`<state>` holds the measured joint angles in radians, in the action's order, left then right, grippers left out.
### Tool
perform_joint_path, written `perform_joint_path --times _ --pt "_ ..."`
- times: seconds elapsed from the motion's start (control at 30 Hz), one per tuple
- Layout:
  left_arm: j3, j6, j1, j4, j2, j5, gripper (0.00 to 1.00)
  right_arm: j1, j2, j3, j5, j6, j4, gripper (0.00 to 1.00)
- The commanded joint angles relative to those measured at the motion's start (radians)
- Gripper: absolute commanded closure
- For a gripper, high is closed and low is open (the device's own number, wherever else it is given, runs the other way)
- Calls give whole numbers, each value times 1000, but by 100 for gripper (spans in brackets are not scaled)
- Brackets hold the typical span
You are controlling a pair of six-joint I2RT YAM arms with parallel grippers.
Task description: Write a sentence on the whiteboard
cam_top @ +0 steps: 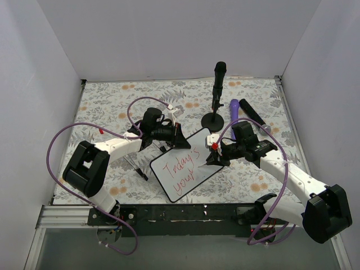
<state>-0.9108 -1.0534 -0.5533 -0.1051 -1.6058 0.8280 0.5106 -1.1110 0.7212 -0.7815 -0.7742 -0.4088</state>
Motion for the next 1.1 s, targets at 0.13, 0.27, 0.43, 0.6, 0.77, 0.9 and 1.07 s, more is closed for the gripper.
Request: perform_joint_path --times 0.13,0.27,0.43,0.6,0.77,0.9,1.07 --pt "7 89 -2 -48 57 -4 100 -6 23 -11 -21 -13 27 99" --pt "4 87 -2 -48 57 -4 100 -3 17 -14 -10 4 47 99" --pt "4 87 -2 -47 58 0 100 12 10 -17 27 39 93 99" --pt "0 87 -2 -45 53 0 100 17 5 -28 71 84 145 99" --pt "0 92 -2 -41 56 -1 100 19 -13 -23 100 69 113 99" --pt "-2 101 -2 -31 63 -4 100 19 -13 -23 88 33 65 99" --pt "1 105 0 -28 61 -6 100 19 -32 -12 70 -7 2 99"
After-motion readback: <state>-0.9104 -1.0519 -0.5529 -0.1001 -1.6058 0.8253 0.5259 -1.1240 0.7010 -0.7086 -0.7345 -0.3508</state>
